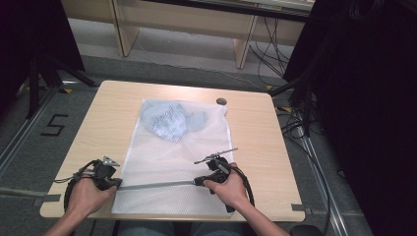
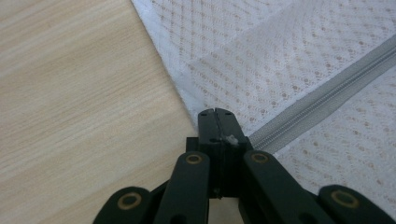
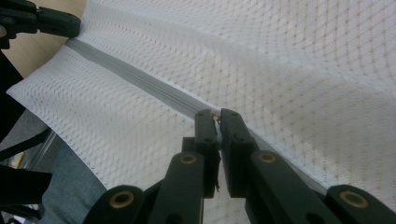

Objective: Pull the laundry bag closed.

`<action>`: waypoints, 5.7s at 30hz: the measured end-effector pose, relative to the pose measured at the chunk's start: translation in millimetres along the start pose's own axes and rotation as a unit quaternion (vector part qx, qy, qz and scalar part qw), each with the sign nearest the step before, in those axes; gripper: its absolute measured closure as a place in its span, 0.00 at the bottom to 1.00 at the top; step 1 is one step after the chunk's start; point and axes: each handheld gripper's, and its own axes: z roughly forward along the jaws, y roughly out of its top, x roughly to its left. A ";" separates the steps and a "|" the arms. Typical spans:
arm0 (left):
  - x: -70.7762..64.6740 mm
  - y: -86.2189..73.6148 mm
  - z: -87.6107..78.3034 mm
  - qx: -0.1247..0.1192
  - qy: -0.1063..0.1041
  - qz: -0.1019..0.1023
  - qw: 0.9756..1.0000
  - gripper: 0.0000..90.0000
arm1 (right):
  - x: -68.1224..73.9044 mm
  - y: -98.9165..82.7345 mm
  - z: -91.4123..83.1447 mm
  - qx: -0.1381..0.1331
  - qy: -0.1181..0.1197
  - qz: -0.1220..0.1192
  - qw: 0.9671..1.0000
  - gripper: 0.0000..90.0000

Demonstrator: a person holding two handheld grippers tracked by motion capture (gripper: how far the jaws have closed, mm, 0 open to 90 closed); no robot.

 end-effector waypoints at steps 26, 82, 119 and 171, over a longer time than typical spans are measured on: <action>0.4 0.5 -0.7 0.006 -0.001 0.000 1.000 1.00 | -19.7 -6.5 -14.5 -0.007 -0.013 0.006 1.000 0.97; -0.5 0.5 -0.6 0.006 -0.001 0.000 1.000 1.00 | -39.9 -18.4 -29.4 -0.001 -0.030 0.045 0.999 0.97; 0.4 2.1 -1.4 0.017 -0.001 0.004 1.000 1.00 | -64.3 -28.8 -42.5 -0.010 -0.034 0.052 0.998 0.96; 0.4 -0.3 0.6 -0.002 -0.003 -0.002 1.000 1.00 | -94.6 -41.8 -54.6 -0.014 -0.060 0.065 0.996 0.94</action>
